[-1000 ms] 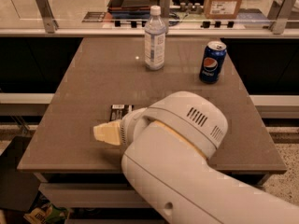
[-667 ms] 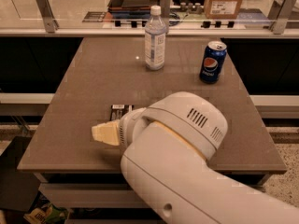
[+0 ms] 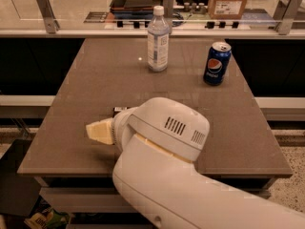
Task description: Move rxbar chocolate near blue plastic bottle
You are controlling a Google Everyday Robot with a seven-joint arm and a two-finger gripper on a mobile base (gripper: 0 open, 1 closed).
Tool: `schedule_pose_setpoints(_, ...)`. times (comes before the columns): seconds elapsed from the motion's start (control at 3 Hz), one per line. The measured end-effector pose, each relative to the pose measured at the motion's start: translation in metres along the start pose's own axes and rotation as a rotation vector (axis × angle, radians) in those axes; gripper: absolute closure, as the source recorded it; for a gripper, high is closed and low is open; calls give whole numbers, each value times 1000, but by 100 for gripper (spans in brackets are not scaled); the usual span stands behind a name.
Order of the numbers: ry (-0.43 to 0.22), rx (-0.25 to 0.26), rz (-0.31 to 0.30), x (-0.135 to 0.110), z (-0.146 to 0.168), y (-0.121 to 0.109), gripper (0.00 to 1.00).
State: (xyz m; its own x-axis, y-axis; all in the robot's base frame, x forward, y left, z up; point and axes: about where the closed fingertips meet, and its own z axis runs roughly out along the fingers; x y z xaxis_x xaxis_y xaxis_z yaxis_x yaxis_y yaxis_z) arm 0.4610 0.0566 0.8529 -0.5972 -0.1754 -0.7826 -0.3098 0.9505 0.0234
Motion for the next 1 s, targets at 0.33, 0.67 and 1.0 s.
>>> schedule_pose_setpoints(0.33, -3, 35, -28, -1, 19, -1, 0)
schedule_pose_setpoints(0.67, 1, 77, -68, -7, 45, 1, 0)
schedule_pose_setpoints(1.0, 0, 106, -97, -11, 62, 3, 0)
